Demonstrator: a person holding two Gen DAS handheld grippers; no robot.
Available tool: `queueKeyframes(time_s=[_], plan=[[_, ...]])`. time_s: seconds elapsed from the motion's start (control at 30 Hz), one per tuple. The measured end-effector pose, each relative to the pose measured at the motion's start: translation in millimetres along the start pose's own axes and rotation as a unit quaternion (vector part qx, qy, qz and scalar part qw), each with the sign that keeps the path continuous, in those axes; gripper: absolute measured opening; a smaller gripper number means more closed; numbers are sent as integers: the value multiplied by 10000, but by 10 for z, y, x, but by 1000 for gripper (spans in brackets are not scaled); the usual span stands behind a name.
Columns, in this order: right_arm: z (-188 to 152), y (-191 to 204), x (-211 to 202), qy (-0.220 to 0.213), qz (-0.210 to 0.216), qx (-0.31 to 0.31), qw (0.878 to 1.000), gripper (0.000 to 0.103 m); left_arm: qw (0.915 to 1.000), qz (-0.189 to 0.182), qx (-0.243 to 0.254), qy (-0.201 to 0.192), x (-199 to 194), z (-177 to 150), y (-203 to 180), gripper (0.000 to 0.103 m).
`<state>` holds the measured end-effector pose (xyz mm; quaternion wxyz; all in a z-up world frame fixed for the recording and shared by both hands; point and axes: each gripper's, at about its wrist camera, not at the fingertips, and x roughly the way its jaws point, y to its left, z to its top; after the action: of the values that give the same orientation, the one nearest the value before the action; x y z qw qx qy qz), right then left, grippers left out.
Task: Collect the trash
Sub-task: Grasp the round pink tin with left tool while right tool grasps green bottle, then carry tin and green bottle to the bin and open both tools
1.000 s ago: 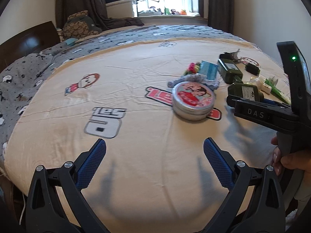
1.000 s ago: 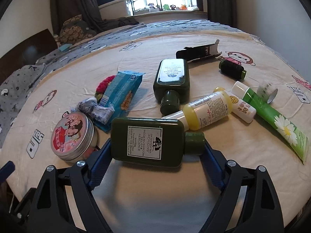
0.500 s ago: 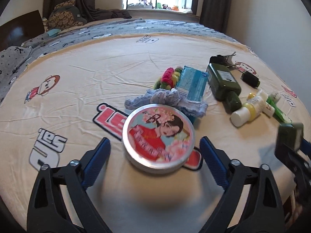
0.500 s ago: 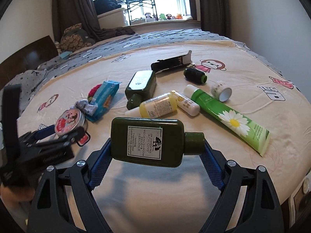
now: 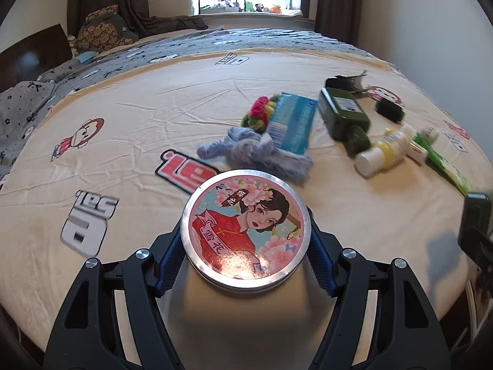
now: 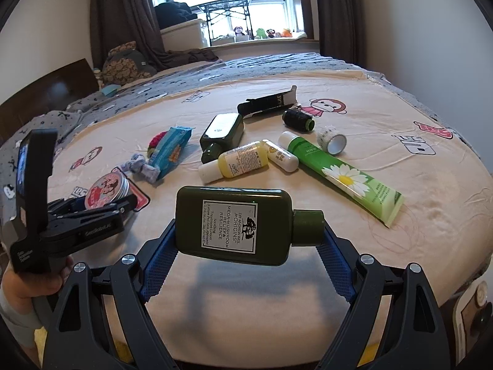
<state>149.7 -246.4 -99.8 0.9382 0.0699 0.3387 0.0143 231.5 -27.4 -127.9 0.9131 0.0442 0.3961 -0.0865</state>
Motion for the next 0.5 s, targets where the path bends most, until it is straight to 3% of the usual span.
queueKeyframes(time_s=[0.33, 0.5], plan=[[-347, 45, -674, -211, 179, -679, 9973, 86, 9979, -404, 180, -465, -1025, -630, -167, 67], [-604, -49, -856, -91, 192, -789, 9967, 86, 9964, -722, 251, -367, -1279, -1029, -268, 67]])
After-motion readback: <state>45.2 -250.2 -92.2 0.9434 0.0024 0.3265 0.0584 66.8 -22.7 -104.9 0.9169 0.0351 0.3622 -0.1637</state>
